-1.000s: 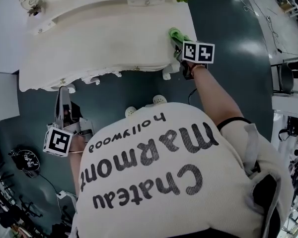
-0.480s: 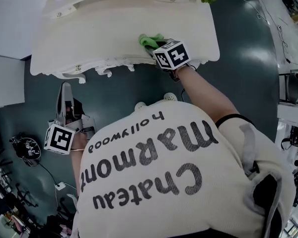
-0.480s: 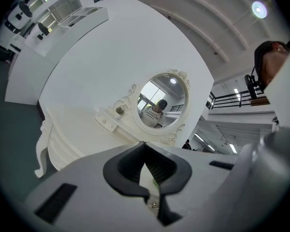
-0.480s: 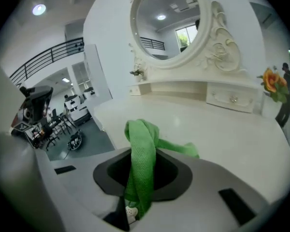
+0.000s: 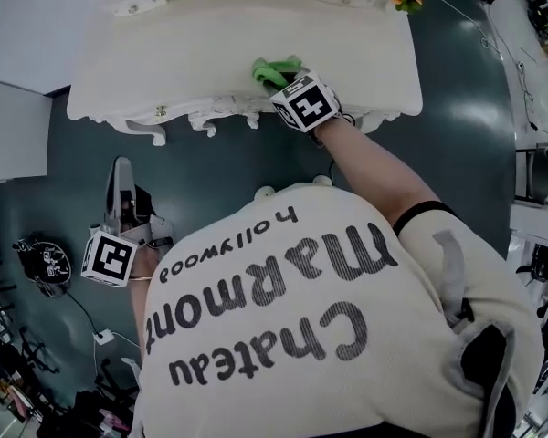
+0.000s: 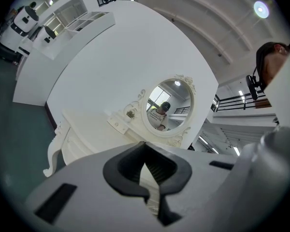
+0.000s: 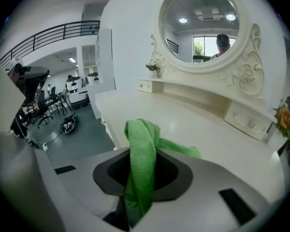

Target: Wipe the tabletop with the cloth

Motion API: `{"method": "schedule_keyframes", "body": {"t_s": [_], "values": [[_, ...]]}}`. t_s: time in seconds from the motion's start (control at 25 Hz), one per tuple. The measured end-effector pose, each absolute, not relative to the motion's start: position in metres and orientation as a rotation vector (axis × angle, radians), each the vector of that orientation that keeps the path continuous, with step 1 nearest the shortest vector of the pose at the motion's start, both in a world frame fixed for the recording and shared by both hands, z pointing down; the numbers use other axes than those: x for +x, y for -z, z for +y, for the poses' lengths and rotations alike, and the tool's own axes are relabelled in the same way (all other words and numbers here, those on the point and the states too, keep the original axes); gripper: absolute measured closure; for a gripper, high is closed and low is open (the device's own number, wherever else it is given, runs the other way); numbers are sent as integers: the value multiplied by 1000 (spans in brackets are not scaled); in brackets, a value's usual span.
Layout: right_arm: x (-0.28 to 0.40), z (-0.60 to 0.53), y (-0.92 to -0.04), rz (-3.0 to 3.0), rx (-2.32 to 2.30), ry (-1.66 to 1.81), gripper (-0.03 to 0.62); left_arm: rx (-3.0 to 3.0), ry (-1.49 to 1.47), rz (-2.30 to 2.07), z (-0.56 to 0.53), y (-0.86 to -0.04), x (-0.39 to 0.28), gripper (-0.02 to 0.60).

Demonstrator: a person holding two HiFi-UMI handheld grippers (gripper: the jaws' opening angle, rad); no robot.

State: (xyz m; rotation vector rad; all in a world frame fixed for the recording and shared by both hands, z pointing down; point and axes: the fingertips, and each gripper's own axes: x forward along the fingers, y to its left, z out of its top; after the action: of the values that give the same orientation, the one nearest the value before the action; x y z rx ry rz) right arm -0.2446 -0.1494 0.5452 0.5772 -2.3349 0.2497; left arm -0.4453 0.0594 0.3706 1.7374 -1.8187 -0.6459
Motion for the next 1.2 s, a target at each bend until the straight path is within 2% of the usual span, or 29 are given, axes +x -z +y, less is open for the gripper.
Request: {"method": "schedule_keyframes", "body": {"t_s": [0.2, 0.44, 1.2], "values": [[-242, -147, -548, -2319, 608, -108, 502, 1728, 620, -1828, 60, -377, -443, 575], [-232, -145, -545, -2330, 543, -146, 503, 1748, 624, -1816, 46, -365, -424, 575], [-126, -141, -548, -2349, 453, -80, 503, 1765, 584, -1759, 3, -364, -311, 575]]}}
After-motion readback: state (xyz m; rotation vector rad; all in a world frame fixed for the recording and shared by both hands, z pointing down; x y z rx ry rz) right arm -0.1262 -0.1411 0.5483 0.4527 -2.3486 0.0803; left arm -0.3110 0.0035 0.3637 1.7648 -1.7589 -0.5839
